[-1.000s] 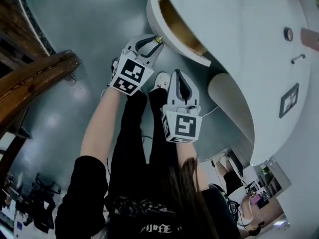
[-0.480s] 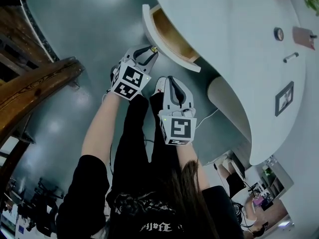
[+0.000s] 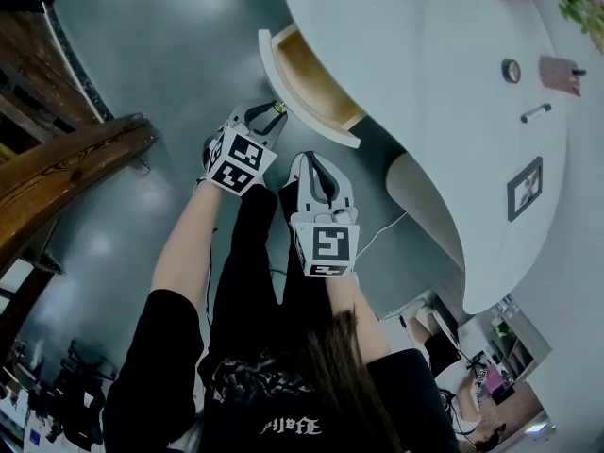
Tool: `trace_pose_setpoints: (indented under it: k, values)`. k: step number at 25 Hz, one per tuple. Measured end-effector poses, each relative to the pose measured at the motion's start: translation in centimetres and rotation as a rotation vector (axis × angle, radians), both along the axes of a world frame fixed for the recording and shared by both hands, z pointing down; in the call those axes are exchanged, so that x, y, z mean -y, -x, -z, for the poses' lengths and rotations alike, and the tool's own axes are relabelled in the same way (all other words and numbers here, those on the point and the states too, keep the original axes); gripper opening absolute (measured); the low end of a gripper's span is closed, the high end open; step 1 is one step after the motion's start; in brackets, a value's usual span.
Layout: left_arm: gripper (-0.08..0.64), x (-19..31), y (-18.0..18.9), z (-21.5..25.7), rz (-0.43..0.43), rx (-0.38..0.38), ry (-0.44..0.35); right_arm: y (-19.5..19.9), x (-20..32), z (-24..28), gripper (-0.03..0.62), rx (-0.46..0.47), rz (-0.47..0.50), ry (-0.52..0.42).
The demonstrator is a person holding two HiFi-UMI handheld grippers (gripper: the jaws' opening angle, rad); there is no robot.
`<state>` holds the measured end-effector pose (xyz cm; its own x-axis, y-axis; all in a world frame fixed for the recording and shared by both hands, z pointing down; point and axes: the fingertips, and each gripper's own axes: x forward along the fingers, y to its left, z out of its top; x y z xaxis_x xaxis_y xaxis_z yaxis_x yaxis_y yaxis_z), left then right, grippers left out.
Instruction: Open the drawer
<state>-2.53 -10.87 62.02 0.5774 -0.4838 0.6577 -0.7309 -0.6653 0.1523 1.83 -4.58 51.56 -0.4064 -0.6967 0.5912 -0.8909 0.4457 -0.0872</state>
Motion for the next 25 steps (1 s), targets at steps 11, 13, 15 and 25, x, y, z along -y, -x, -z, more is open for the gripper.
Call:
trace_pose_setpoints:
  k: [11, 13, 15, 25]
  values:
    - [0.114, -1.2, 0.7, 0.1, 0.003, 0.038, 0.047, 0.4, -0.9, 1.2, 0.025, 0.001, 0.014, 0.02]
    - [0.114, -1.2, 0.7, 0.1, 0.005, 0.037, 0.05, 0.6, -1.0, 1.4, 0.025, 0.005, 0.014, 0.023]
    - [0.114, -1.2, 0.8, 0.2, 0.005, 0.036, 0.053, 0.6, -1.1, 1.5, 0.025, 0.001, 0.014, 0.028]
    - [0.114, -2.3, 1.7, 0.3, -0.022, 0.048, 0.066, 0.3, -2.4, 1.9, 0.025, -0.006, 0.023, 0.041]
